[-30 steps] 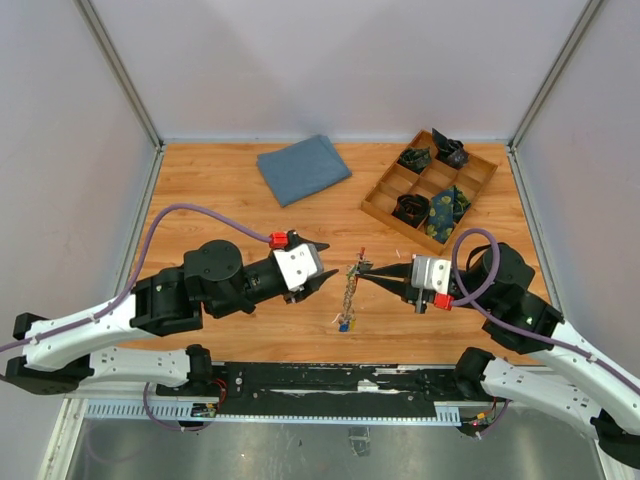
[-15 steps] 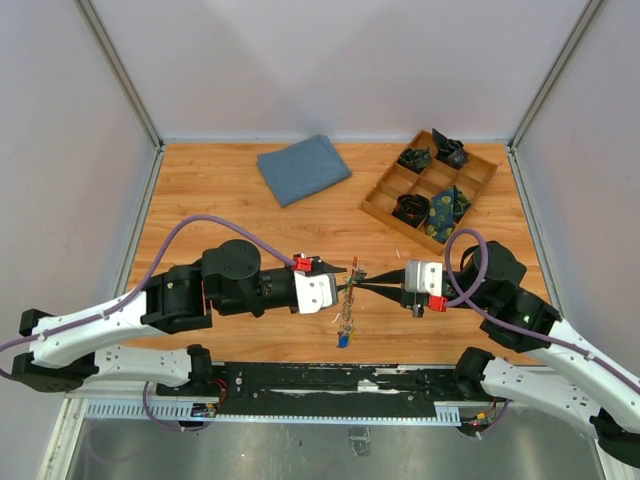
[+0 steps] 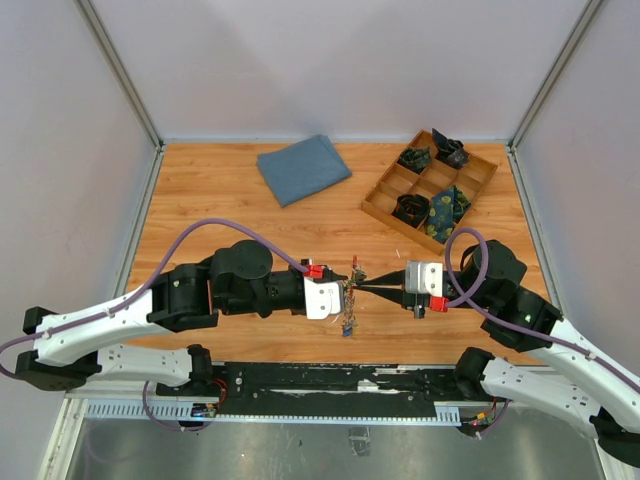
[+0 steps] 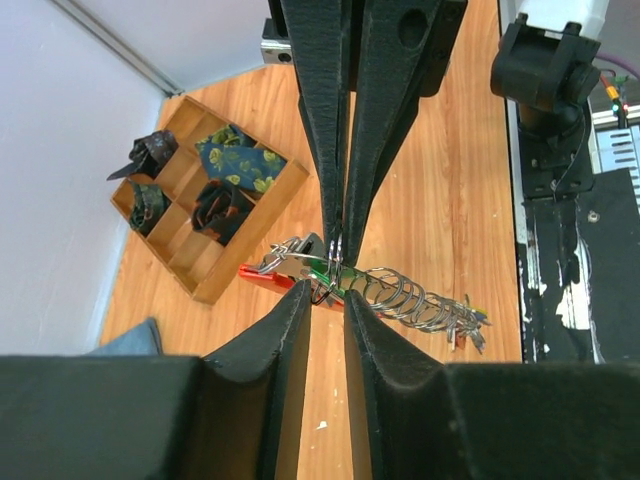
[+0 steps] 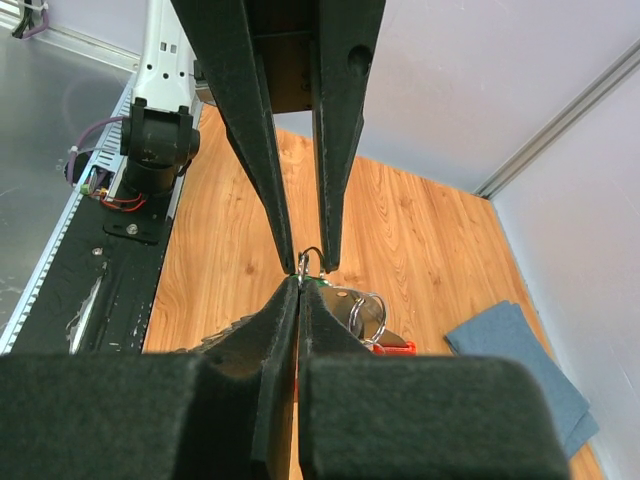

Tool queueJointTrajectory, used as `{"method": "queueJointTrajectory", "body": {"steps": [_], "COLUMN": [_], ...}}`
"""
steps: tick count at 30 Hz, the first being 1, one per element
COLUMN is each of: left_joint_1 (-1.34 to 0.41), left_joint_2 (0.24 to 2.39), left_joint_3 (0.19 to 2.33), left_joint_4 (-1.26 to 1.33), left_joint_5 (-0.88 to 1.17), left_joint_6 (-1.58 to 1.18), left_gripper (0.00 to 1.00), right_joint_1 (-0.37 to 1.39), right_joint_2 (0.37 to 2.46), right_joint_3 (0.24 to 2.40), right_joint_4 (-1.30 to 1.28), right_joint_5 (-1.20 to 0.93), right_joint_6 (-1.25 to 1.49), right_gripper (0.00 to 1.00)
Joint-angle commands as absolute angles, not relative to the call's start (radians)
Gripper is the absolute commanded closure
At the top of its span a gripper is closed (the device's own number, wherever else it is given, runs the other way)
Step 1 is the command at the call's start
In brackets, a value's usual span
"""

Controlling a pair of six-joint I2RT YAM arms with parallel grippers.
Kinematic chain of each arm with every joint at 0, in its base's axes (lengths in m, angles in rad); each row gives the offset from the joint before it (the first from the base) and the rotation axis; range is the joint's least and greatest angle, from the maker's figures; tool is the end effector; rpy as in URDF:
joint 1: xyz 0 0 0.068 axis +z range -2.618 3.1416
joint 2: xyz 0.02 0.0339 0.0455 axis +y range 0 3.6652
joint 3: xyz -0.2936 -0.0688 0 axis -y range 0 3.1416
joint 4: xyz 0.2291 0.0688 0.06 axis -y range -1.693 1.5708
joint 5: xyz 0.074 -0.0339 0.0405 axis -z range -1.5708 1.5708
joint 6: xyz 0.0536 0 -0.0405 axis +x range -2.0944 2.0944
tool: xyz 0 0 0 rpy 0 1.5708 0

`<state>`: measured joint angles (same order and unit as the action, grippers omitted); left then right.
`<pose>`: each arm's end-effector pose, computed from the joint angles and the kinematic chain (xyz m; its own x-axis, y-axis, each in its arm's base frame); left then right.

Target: Put the keys on the keyring

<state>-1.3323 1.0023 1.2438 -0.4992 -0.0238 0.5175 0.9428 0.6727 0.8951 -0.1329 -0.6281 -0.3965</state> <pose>0.0469 -0.1876 0.4415 0.4256 0.3431 -0.8374 0.8693 0.1022 0.4836 0.0435 0.1136 0.4160 0.4341 0.0660 -0.8984 -0.9009 0.0296 -0.4331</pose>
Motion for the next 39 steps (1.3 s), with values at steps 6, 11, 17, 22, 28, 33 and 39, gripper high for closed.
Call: {"method": "queueJointTrajectory", "body": {"steps": [6, 11, 17, 22, 28, 33, 39], "left_joint_1": [-1.340, -1.339, -1.339, -1.339, -1.339, -1.339, -1.339], "left_joint_2": [1.015, 1.013, 1.003, 0.991, 0.990, 0.994, 0.993], "left_joint_3": [1.274, 1.275, 1.259, 1.235, 1.232, 1.232, 1.233], "left_joint_4": [-0.504, -0.505, -0.480, -0.440, -0.436, -0.422, -0.391], "left_joint_5": [-0.026, -0.042, -0.084, -0.107, -0.117, -0.121, -0.120], "left_joint_6": [0.532, 0.530, 0.521, 0.506, 0.505, 0.502, 0.494], "left_gripper": [0.84, 0.94, 0.99, 0.99, 0.99, 0.99, 1.00], "right_joint_1": [0.956, 0.956, 0.956, 0.956, 0.956, 0.956, 0.958], "right_joint_2": [0.659, 0.655, 0.646, 0.641, 0.635, 0.636, 0.650], "right_joint_3": [0.938, 0.938, 0.931, 0.916, 0.896, 0.863, 0.824], "right_joint_4": [-0.094, -0.094, -0.051, 0.015, 0.093, 0.182, 0.256], "right_joint_5": [-0.647, -0.646, -0.635, -0.614, -0.571, -0.503, -0.462], "right_joint_6": [-0.398, -0.397, -0.375, -0.323, -0.273, -0.206, -0.156], "right_gripper": [1.00, 0.99, 1.00, 0.99, 0.99, 1.00, 1.00]}}
